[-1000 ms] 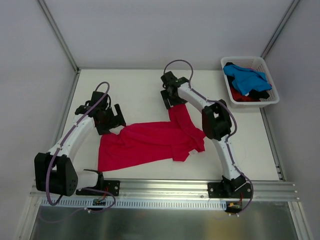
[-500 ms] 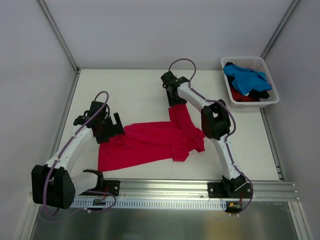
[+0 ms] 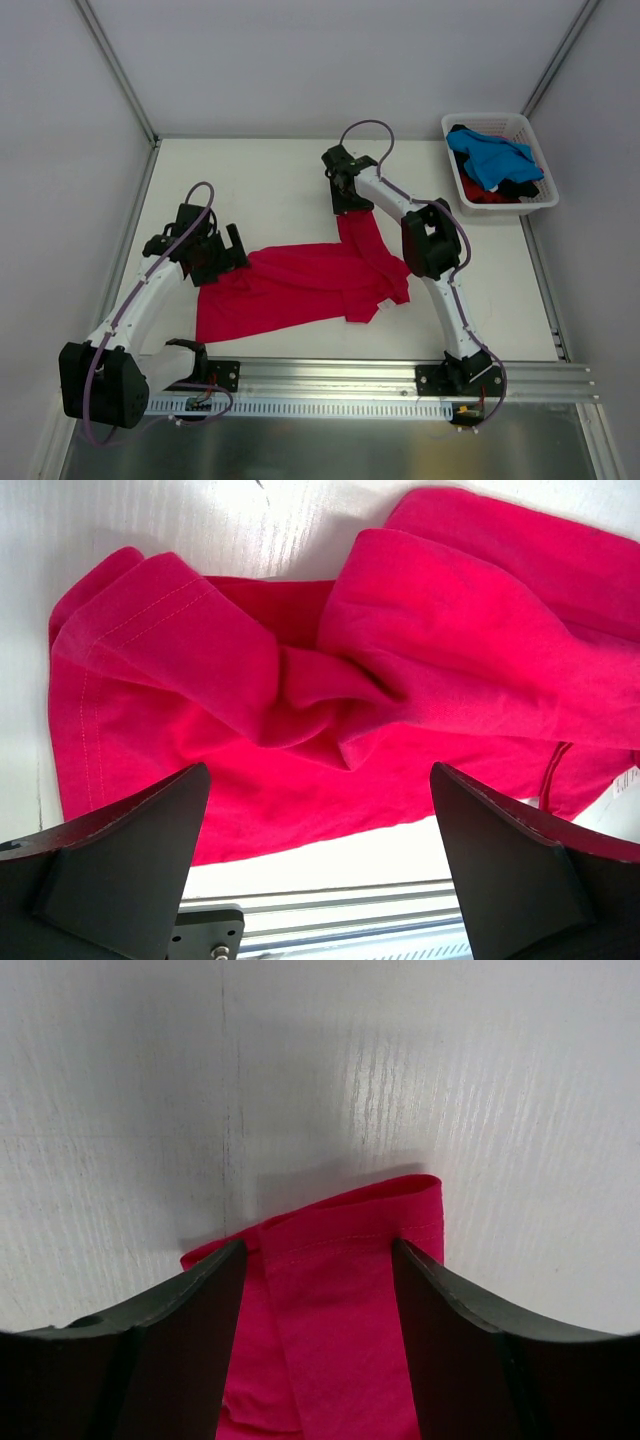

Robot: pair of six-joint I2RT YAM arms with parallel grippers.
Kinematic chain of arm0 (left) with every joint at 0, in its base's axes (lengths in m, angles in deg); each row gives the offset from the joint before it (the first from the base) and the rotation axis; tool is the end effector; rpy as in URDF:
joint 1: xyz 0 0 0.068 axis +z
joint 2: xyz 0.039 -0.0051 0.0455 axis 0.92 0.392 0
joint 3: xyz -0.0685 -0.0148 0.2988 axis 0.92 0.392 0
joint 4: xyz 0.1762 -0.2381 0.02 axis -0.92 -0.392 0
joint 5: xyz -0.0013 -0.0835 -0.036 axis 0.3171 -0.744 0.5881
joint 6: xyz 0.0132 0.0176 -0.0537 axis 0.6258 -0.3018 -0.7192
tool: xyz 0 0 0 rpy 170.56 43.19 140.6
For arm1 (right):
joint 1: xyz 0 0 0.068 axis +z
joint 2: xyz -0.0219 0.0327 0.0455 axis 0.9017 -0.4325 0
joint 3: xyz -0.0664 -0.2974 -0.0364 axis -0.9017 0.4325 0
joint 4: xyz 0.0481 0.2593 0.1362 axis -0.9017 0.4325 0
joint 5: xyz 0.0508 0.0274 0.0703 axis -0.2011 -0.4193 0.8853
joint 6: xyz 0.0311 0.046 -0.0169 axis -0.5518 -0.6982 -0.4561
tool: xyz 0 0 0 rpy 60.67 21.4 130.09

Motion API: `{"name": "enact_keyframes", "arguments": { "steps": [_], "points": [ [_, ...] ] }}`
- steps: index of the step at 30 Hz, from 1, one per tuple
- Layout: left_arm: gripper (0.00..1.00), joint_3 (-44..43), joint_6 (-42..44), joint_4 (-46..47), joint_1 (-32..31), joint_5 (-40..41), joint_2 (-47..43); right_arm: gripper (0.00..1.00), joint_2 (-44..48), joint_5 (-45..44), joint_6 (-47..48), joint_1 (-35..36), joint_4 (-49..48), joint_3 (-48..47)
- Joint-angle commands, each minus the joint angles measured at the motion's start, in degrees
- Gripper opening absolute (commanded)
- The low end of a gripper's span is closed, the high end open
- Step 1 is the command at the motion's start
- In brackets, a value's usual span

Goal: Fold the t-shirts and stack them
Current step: Flatten the tshirt out

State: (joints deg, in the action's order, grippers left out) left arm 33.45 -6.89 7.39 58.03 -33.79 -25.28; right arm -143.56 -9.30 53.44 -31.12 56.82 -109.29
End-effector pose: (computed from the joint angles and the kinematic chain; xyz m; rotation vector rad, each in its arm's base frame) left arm 0.2314 -0.0411 0.2628 -0.4054 2.5351 -0.4050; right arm 0.4888 0.3030 0.1874 -0.4889 2.5330 -0.2328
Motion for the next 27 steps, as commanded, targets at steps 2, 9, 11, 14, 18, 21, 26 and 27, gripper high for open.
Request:
{"name": "enact_keyframes", "arguments": {
  "steps": [2,9,11,14,18,21,26,27],
  "points": [
    [0.94,-0.15,0.50,0.07,0.45,-0.90,-1.02,0.64,2.54,-0.78,-2.57,-0.21,-1.40,-1.42],
    [0.94,0.91,0.32,0.07,0.45,-0.73,-2.34,0.49,-1.76,-2.97,-2.40,-0.21,1.50,-1.78],
    [0.95,1.35,0.06,0.07,0.45,-0.64,-2.78,0.39,-1.77,-3.41,-2.48,-0.21,1.59,-0.64],
    [0.95,1.61,0.14,0.07,0.45,-0.55,-3.48,0.20,-1.94,-3.59,-2.84,-0.30,1.59,0.42],
    [0.91,1.44,2.94,0.42,0.36,-2.04,-4.10,0.00,-0.81,-3.41,-1.87,-0.30,1.59,-0.11],
    [0.83,1.09,6.64,2.00,-0.08,-5.03,-6.28,0.01,2.79,-3.85,1.20,-0.30,-0.25,0.15],
    [0.83,3.62,6.31,6.30,-4.37,-9.52,-6.83,0.00,9.65,4.54,5.95,-1.52,-4.37,4.43],
    [0.84,4.16,5.69,8.14,-5.43,-9.43,-5.34,0.00,12.18,6.41,6.04,-1.87,-6.91,5.59]
  ]
}}
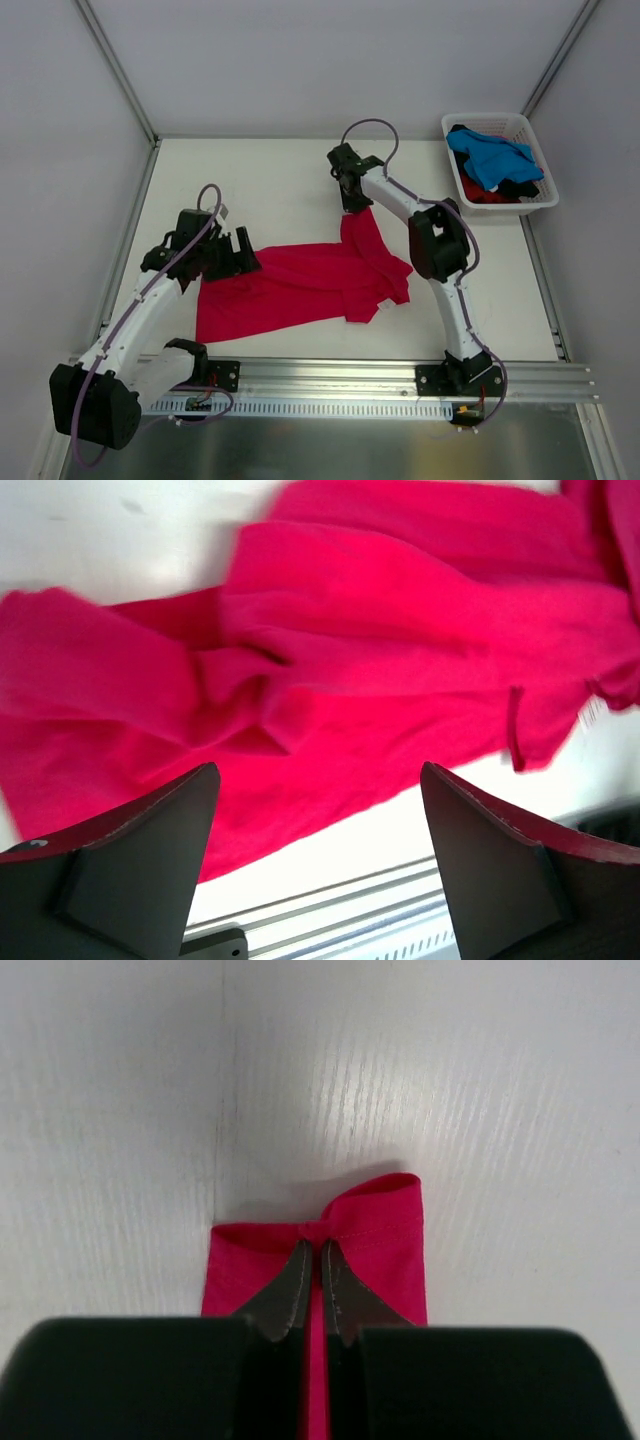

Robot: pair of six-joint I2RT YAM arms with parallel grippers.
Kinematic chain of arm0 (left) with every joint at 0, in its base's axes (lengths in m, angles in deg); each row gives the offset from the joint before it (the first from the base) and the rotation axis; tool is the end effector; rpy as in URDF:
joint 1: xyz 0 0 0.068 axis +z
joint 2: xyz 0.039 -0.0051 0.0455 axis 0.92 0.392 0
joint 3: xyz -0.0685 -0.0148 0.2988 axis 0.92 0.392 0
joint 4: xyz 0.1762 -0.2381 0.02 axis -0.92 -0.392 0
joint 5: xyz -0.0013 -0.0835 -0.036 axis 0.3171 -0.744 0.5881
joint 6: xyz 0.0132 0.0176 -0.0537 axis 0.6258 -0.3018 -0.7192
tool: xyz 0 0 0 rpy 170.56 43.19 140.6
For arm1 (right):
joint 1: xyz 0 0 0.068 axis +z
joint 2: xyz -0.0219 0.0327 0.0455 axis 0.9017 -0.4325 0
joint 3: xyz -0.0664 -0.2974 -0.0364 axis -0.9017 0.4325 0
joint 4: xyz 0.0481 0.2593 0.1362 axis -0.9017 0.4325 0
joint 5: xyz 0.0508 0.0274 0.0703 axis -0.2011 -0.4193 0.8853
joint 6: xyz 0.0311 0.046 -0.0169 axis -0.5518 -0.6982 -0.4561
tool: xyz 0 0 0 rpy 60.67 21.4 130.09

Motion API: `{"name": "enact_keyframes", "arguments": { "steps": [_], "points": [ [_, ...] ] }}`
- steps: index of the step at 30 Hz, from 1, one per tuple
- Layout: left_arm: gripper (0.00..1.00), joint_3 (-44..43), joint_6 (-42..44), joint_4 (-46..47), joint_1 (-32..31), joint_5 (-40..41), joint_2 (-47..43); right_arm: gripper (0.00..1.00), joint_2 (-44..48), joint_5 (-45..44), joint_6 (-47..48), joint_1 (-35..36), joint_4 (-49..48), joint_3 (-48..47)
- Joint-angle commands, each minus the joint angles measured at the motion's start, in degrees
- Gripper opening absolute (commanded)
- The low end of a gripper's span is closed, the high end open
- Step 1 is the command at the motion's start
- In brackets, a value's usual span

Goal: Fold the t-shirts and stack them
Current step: Flatten the tshirt out

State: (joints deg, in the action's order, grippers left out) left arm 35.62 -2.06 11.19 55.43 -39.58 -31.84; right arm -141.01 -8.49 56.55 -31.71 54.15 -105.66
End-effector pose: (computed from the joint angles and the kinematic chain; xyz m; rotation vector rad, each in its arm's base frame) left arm 0.2126 -0.0524 0.2781 -0.1673 2.4249 -0.5476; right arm 0.4856 0.2946 0.1927 -0.5391 2.5071 -0.2254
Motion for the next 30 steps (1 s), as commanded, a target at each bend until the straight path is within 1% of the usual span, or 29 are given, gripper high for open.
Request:
{"name": "enact_keyframes", "arguments": {
  "steps": [1,2,3,5,6,8,9,10,12,13,16,18,19,20,21,22,23,24,25,27,30],
  "points": [
    [0.84,2.26,0.41,5.40,-3.97,-3.46,2.19,0.00,10.61,7.01,2.94,-1.55,-4.79,2.84],
    [0.82,2.61,-0.37,6.45,-5.38,-1.72,3.24,0.00,11.49,8.77,2.68,-2.25,-5.23,3.72],
    [0.80,2.53,-0.56,7.68,-8.43,-0.31,5.69,0.00,12.45,9.39,2.50,-2.52,-5.76,5.30],
    [0.72,1.65,-1.43,7.96,-10.57,2.07,8.60,0.00,14.83,9.75,2.85,-2.96,-5.76,6.89],
    [0.60,1.47,-2.31,7.87,-10.84,2.34,11.57,0.01,15.71,9.75,3.63,-3.05,-6.37,9.07],
    [0.48,2.08,-4.85,7.87,-10.93,1.64,13.70,0.00,18.60,10.27,5.66,-3.13,-7.69,11.72],
    [0.36,2.61,-5.82,7.87,-11.01,1.90,14.58,0.00,19.49,10.02,5.92,-3.22,-8.83,13.03],
    [0.30,3.22,-6.61,7.87,-11.10,1.99,14.50,0.00,20.36,10.10,5.93,-3.40,-9.19,14.88],
    [0.15,5.42,-7.85,7.78,-11.54,2.16,13.54,0.00,21.95,10.45,5.84,-4.01,-9.19,16.03],
    [0.00,6.30,-8.20,7.78,-12.15,2.08,11.27,0.00,22.48,10.37,5.66,-4.19,-9.28,17.25],
    [0.00,7.80,-9.78,6.47,-12.60,3.56,4.50,0.00,24.15,10.28,5.75,-4.89,-9.28,18.84],
    [0.00,4.48,-10.05,4.02,-12.60,5.58,0.64,0.00,25.72,10.71,5.66,-4.98,-9.19,20.60],
    [0.12,2.54,-9.96,3.31,-12.51,7.33,0.18,0.00,26.43,10.80,5.75,-5.07,-9.19,21.39],
    [0.51,0.70,-9.35,2.69,-12.42,10.57,0.26,0.00,27.48,10.89,5.75,-5.42,-9.02,22.35],
    [0.65,-3.41,-8.82,1.90,-11.12,11.30,0.96,0.00,28.71,11.07,5.58,-5.68,-9.36,25.24],
    [0.77,-5.36,-8.64,1.37,-9.80,11.48,3.84,0.00,31.42,11.33,5.23,-6.03,-9.71,26.92],
    [0.85,-8.60,-8.47,0.93,-8.48,10.35,5.78,0.00,32.84,12.55,5.05,-6.73,-10.15,28.67],
    [0.87,-9.77,-8.55,0.58,-6.29,9.90,7.71,0.00,34.25,13.17,5.22,-6.91,-11.90,32.26],
    [0.88,-10.65,-8.38,0.49,-6.01,9.99,11.56,0.00,37.13,13.61,5.40,-7.09,-13.13,34.21],
    [0.88,-12.33,-6.89,0.57,-6.18,10.51,16.93,0.00,39.17,15.19,6.10,-7.18,-15.94,38.60],
    [0.88,-11.72,-5.04,1.45,-6.44,12.01,21.52,0.00,39.97,15.81,5.58,-7.44,-16.57,40.03]
  ]
}}
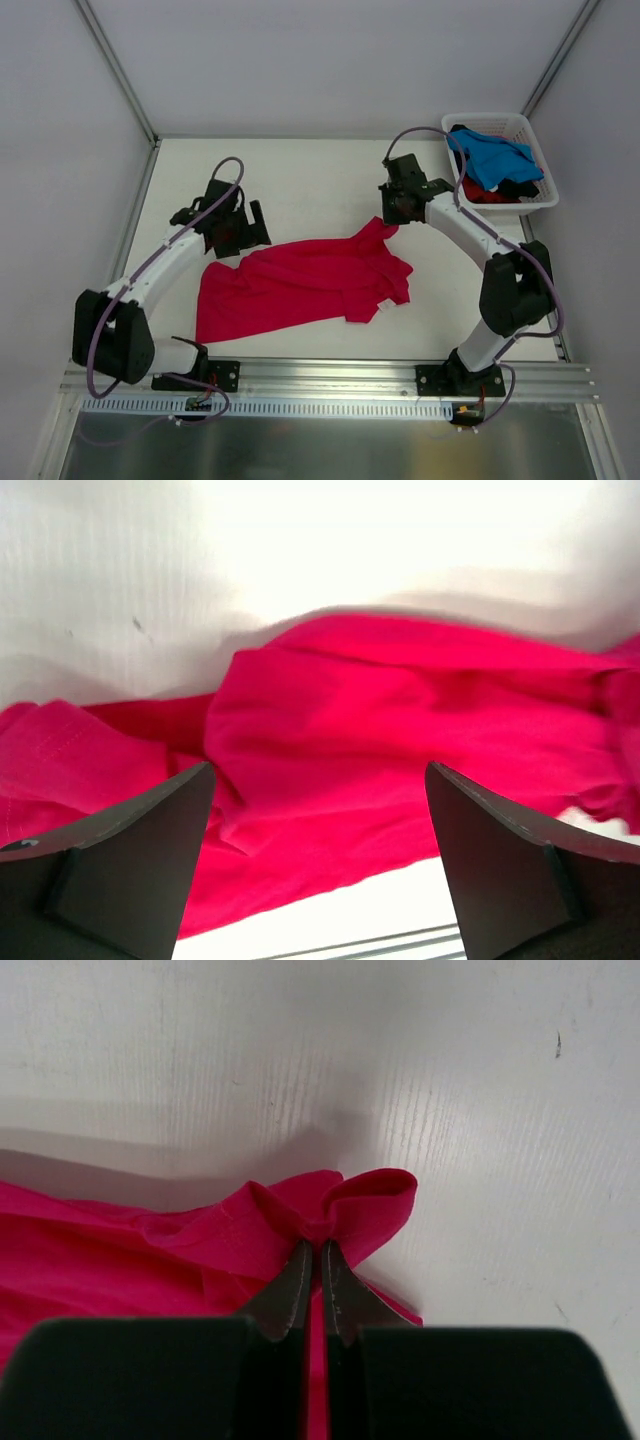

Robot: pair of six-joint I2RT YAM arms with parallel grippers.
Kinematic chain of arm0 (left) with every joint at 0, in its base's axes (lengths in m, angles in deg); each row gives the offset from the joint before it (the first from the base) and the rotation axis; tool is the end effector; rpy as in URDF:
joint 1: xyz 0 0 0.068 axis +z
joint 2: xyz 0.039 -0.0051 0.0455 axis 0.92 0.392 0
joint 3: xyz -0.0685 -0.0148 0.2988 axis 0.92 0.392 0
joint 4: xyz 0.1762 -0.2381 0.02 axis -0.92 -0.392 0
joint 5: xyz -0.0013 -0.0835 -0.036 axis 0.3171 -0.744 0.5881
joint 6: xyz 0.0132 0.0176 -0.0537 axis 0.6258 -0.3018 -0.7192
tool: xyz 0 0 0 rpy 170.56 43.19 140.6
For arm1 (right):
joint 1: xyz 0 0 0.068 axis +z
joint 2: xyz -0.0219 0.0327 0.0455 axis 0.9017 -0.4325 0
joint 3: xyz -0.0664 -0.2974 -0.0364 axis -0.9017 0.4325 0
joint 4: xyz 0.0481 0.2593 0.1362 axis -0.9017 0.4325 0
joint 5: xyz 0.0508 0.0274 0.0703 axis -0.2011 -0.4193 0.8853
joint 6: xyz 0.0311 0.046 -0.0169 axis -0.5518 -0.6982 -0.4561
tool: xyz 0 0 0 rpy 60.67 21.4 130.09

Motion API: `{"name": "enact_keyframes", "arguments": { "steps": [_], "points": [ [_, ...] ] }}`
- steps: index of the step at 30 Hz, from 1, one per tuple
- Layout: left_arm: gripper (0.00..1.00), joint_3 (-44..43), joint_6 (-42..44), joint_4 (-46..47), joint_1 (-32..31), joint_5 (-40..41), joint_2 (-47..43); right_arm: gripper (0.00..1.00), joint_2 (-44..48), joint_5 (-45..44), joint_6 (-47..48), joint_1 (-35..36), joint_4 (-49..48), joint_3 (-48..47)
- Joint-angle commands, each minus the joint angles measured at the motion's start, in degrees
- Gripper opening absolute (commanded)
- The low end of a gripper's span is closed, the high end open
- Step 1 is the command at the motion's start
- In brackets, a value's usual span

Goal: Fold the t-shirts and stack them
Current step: Flatten the tshirt out

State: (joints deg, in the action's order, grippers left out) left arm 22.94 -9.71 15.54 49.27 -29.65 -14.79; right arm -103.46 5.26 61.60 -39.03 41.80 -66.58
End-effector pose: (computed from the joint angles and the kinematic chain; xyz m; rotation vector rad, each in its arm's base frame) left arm 0.2838 -0.0922 0.2941 -0.2829 2.4162 -0.4532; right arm 0.3740 0.1723 0.2772 -0.5287 2.3965 0.0521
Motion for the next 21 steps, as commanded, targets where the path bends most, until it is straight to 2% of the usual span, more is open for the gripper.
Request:
{"name": "enact_keyframes", "arguments": {
  "steps": [1,3,7,10,11,12,14,15,16,17,18,20,21],
  "points": [
    [0.87,1.49,2.70,-2.64,-0.45,2.09,6.83,0.00,2.34,1.98,0.18,-0.12,-4.22,1.04],
    [0.84,3.94,2.79,-1.06,-0.81,1.91,8.43,0.00,1.72,1.98,0.00,-0.29,-4.66,0.95],
    [0.64,8.51,0.68,1.93,-2.91,0.41,6.95,0.00,0.23,2.77,-0.18,-0.82,-4.49,-1.42],
    [0.26,12.12,-1.25,4.04,-5.11,1.56,4.93,0.00,-0.74,2.59,0.35,-1.08,-4.49,-3.35],
    [0.00,12.74,-2.47,4.13,-5.46,1.91,4.23,0.01,-0.92,2.33,0.35,-1.35,-4.49,-3.62],
    [0.00,13.52,-2.84,4.13,-6.25,1.82,3.26,0.00,-1.09,2.24,0.09,-1.61,-4.23,-4.32],
    [0.00,13.10,-2.84,4.05,-8.27,3.39,-4.10,0.01,-1.18,1.98,-0.26,-2.14,-3.96,-4.67],
    [0.00,11.09,-2.32,4.05,-11.15,8.62,-7.18,0.00,-1.18,1.46,-0.70,-2.66,-3.79,-4.94],
    [0.00,9.33,-1.18,4.05,-12.14,12.07,-12.69,0.00,-1.09,1.28,-0.88,-3.02,-3.70,-5.03],
    [0.00,7.40,2.22,3.96,-12.23,15.76,-14.40,0.00,-1.09,0.84,-1.14,-3.37,-3.52,-5.20],
    [0.00,2.33,5.04,3.87,-12.15,23.63,-15.20,0.00,-1.09,0.05,-1.32,-4.07,-3.09,-5.38],
    [0.00,-3.31,14.15,4.48,-11.79,31.75,-13.54,0.00,-0.13,0.05,-1.50,-5.04,-2.99,-5.29],
    [0.00,-9.00,17.00,4.92,-11.62,35.27,-12.23,0.00,0.31,0.57,-1.50,-6.00,-3.17,-5.29]
  ]
}}
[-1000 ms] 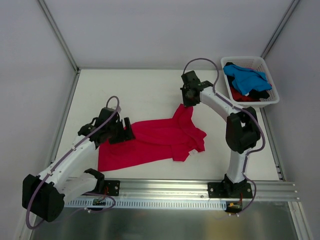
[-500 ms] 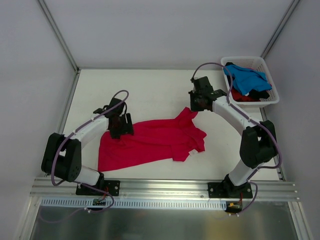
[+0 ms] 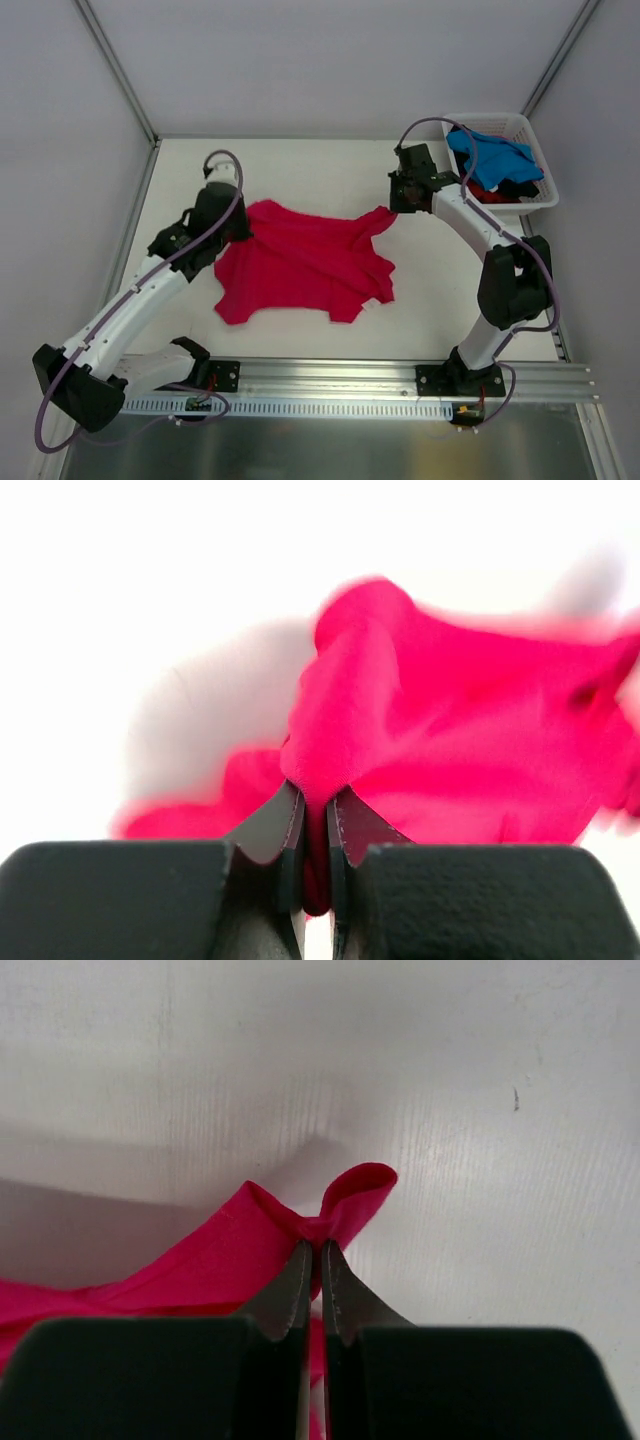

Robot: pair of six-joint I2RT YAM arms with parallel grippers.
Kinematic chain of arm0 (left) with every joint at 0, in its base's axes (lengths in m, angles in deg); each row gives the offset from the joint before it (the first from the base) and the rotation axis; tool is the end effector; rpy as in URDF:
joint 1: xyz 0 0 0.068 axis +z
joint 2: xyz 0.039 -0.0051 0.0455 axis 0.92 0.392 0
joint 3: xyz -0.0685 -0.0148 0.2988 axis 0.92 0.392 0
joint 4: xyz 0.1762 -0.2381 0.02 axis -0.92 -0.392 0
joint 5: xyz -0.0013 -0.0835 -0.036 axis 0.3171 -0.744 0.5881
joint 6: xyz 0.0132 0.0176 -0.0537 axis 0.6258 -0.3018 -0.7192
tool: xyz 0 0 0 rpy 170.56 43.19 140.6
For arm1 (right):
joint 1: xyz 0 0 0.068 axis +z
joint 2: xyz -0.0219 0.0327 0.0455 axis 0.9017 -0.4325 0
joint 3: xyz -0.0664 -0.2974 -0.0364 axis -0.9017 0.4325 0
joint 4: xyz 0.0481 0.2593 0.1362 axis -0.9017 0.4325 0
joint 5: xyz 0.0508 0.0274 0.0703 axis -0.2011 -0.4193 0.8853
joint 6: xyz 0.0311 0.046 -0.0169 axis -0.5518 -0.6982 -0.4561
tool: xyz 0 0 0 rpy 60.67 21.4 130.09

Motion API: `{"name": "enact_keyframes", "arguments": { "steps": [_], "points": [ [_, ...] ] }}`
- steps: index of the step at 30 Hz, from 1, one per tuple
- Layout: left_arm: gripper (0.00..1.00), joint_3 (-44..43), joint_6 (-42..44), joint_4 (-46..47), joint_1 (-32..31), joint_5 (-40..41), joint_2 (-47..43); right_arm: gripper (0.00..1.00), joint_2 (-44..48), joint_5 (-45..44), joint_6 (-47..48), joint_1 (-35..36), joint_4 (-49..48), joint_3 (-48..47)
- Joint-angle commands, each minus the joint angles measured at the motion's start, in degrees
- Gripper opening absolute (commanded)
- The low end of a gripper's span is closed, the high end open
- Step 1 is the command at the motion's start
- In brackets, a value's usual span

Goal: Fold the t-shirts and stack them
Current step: Flatten the tshirt out

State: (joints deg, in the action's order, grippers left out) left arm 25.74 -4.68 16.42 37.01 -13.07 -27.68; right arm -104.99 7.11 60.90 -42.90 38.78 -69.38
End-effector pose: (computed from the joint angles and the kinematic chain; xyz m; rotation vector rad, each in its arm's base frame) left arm 0.2214 -0.1158 0.3352 -0.0826 2.1845 -0.2954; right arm 0.3986 0.1535 0.2882 -0.4302 2.3450 0.0831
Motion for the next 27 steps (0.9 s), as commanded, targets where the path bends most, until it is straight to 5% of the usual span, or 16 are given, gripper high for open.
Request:
{"name": "enact_keyframes", "arguments": {
  "steps": [1,5,9,15,16,17,18,20,24,27],
  "points": [
    [0.00,-14.72,14.00,4.40,1.51,20.20,3.55,0.00,2.19,-0.85,-0.80,-2.66,-0.24,-2.41],
    [0.00,-17.40,12.04,4.49,0.48,9.59,5.08,0.00,3.07,-0.24,-0.19,-4.16,-0.50,-3.72],
    [0.00,-0.75,1.21,6.51,-5.22,5.36,1.74,0.00,1.06,5.98,2.09,-4.86,-2.87,-4.95],
    [0.01,12.21,-14.80,3.97,-12.62,1.51,-3.01,0.00,-0.09,8.47,2.72,-4.86,-2.88,-6.80],
    [0.07,12.66,-15.85,3.35,-14.72,1.23,-3.88,0.00,0.17,8.30,3.07,-4.86,-2.88,-6.71],
    [0.25,12.93,-16.39,2.39,-15.96,0.97,-4.15,0.00,0.52,8.03,3.42,-4.78,-2.62,-6.80],
    [0.64,12.67,-16.30,1.95,-16.92,0.96,-4.33,0.00,0.70,7.60,3.77,-4.86,-2.09,-6.71],
    [0.98,11.53,-15.87,-0.24,-17.81,1.58,-4.42,0.00,1.14,7.07,4.74,-4.78,-1.30,-6.54],
    [0.99,4.26,-10.78,-1.40,-13.70,5.62,-3.37,0.00,2.80,6.71,5.36,-4.86,0.11,-4.70],
    [0.99,0.03,-5.60,-0.70,-0.71,-0.77,1.81,0.00,3.86,7.94,5.45,-4.86,0.02,-2.85]
  ]
}}
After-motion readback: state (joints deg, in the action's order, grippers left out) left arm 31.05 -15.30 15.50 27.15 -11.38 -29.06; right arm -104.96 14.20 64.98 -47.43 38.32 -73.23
